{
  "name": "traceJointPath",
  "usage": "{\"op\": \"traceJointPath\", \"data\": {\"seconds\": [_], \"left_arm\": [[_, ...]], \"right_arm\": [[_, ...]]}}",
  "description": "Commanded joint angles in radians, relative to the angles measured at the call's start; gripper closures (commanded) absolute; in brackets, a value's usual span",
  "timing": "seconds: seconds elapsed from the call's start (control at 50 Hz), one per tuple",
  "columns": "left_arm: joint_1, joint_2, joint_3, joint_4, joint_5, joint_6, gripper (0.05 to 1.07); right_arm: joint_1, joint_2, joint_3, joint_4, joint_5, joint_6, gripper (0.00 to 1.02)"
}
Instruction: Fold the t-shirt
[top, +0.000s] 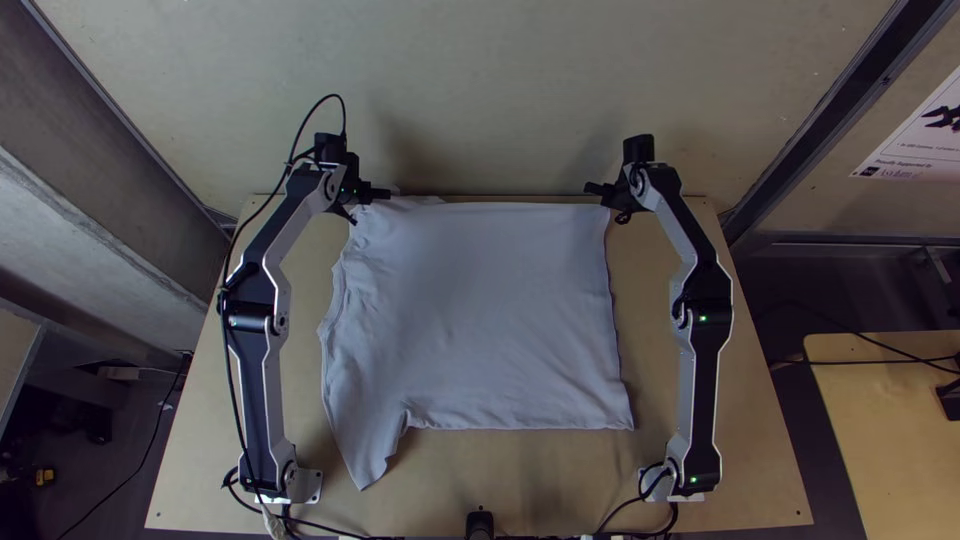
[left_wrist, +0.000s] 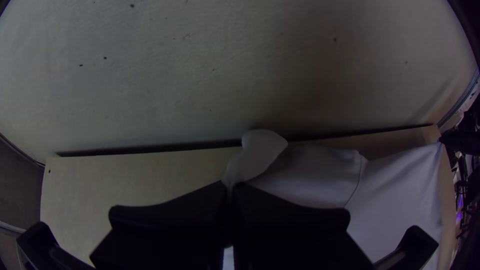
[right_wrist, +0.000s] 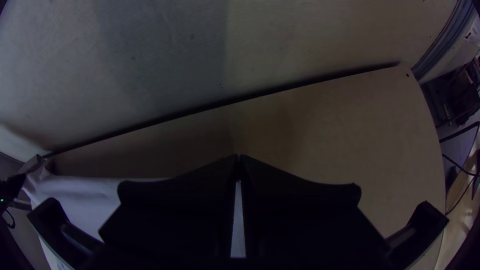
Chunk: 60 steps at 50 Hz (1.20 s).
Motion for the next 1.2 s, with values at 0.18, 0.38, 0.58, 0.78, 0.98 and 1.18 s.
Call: {"op": "traceJointPath", "data": {"seconds": [0.18,0.38,0.58,0.78,0.98,1.18], "left_arm": [[0.025,-0.16,-0.172,-0.006,0.017,-0.011,1.05],[0.033,-0.269,-0.332,0.037,0.025,-0.011,1.05],[0.048,-0.4,-0.528,0.105,0.025,-0.008,1.05],[0.053,-0.52,-0.726,0.168,0.025,-0.005,1.05],[0.045,-0.594,-0.847,0.186,0.025,-0.003,1.05],[0.033,-0.64,-0.935,0.215,0.025,-0.005,1.05]], "right_arm": [[0.002,-0.104,-0.107,-0.047,0.026,-0.024,1.0],[0.01,-0.176,-0.208,-0.047,0.026,-0.027,1.0],[0.036,-0.279,-0.37,-0.003,0.042,-0.027,1.0],[0.042,-0.371,-0.515,0.026,0.056,-0.027,1.0],[0.042,-0.464,-0.665,0.074,0.062,-0.027,1.0],[0.042,-0.526,-0.766,0.094,0.079,-0.027,1.0]]}}
